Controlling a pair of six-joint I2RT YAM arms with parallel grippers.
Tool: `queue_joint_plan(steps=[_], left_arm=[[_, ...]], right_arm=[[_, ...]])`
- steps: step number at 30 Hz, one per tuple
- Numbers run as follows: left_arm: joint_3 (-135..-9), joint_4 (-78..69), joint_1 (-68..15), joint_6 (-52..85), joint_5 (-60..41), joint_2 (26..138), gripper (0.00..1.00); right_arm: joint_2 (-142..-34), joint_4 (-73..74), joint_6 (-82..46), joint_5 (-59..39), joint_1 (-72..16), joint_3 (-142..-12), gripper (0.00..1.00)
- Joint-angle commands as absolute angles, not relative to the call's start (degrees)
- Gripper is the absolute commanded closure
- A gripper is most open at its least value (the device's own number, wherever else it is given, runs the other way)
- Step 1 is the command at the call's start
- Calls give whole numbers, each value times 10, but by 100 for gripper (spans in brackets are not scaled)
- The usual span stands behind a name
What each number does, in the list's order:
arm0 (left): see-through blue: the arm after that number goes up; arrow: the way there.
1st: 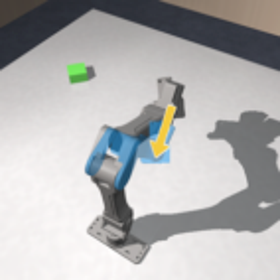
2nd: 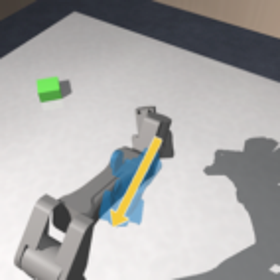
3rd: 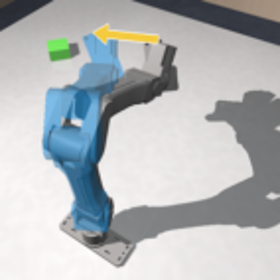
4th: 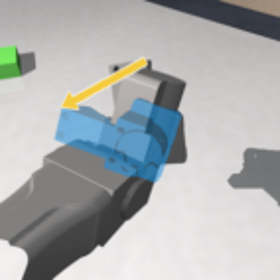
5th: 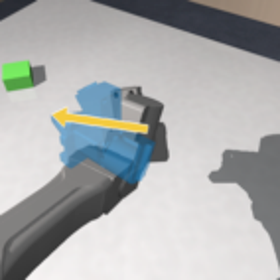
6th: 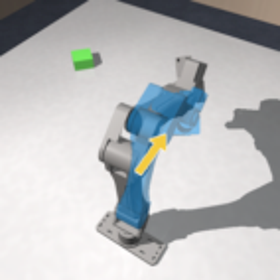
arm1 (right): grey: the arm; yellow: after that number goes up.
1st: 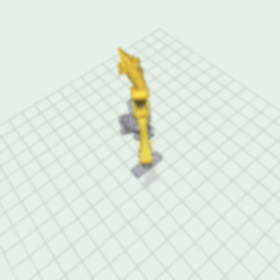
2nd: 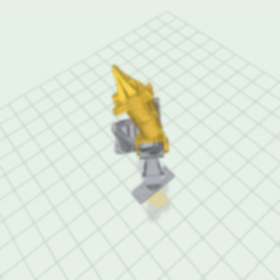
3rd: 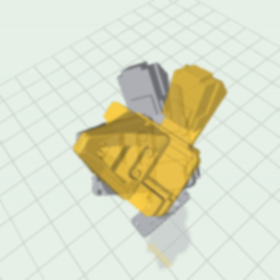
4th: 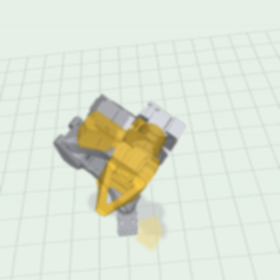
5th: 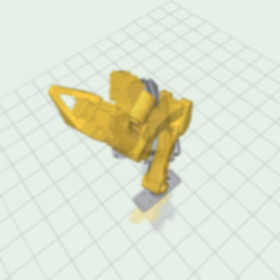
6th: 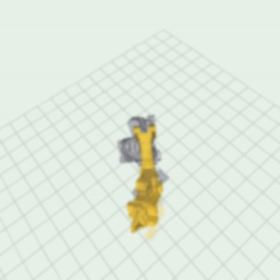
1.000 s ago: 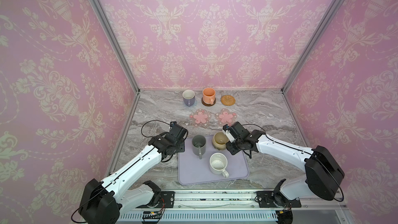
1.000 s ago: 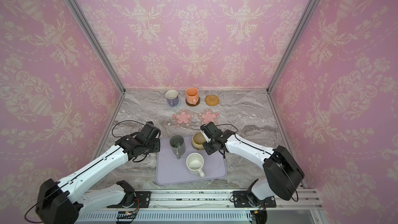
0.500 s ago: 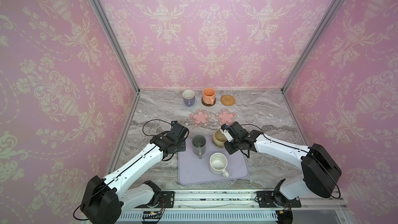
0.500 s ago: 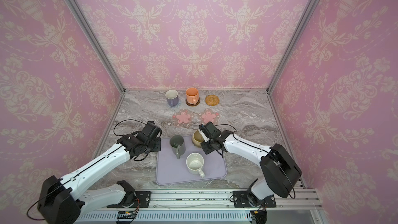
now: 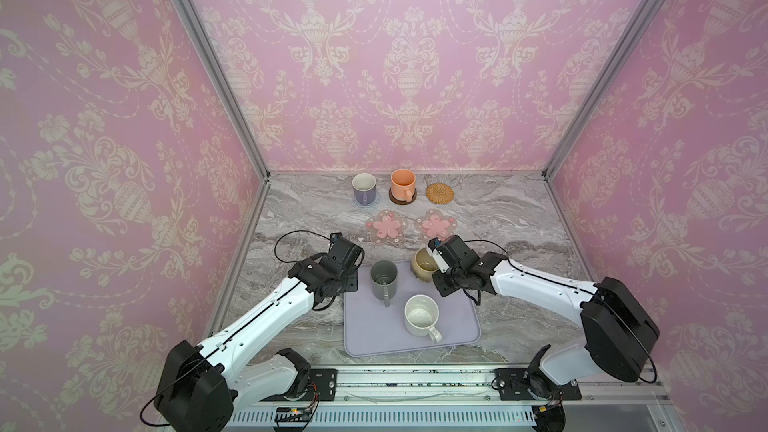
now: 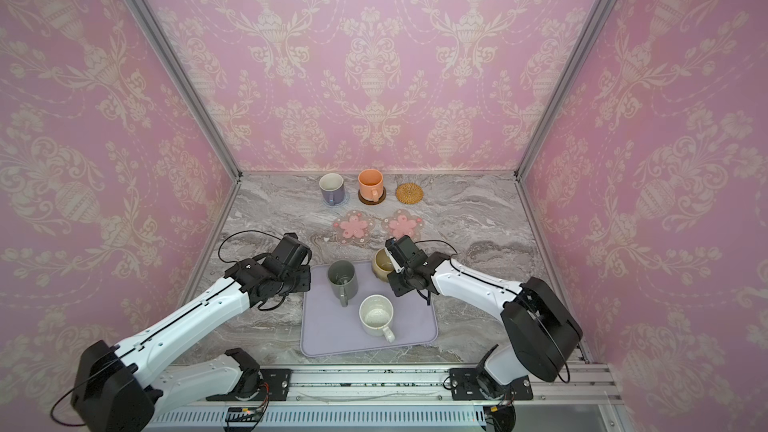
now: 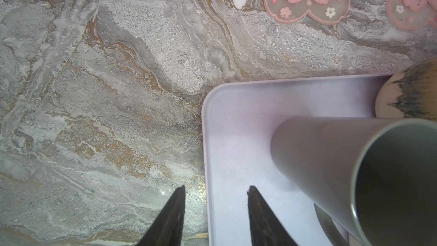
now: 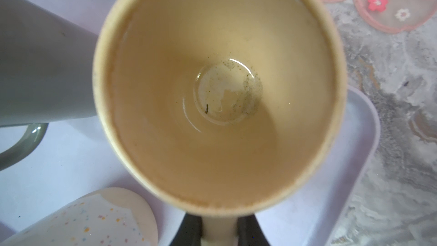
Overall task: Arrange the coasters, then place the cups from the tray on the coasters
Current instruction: 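Lift the yellow mug off the tray with the right gripper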
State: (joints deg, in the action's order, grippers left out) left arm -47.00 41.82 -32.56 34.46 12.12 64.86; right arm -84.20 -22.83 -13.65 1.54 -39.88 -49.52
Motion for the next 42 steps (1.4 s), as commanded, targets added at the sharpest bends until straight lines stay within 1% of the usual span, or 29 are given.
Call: queue_joint_plan(steps=[1, 9, 15, 20, 30, 42], left_arm=[[-459, 417, -331, 358, 115, 637, 54], [-450, 413, -331, 362, 112, 630, 54], [-448, 406, -331, 359, 118, 630, 54], [-469, 404, -331, 353, 135, 662, 54], [-532, 377, -325, 320, 154, 725, 54], [-601, 350, -272, 299, 108, 811, 54]], right_arm=[[-802, -236, -155, 58, -396, -476, 100], [-739, -235, -159, 113, -391, -459, 100], [-701, -234, -163, 109, -355, -453, 100], [-694, -236, -163, 99, -318, -464, 100], [-727, -231, -157, 66, -249, -517, 100], [-820, -246, -137, 49, -198, -630, 100]])
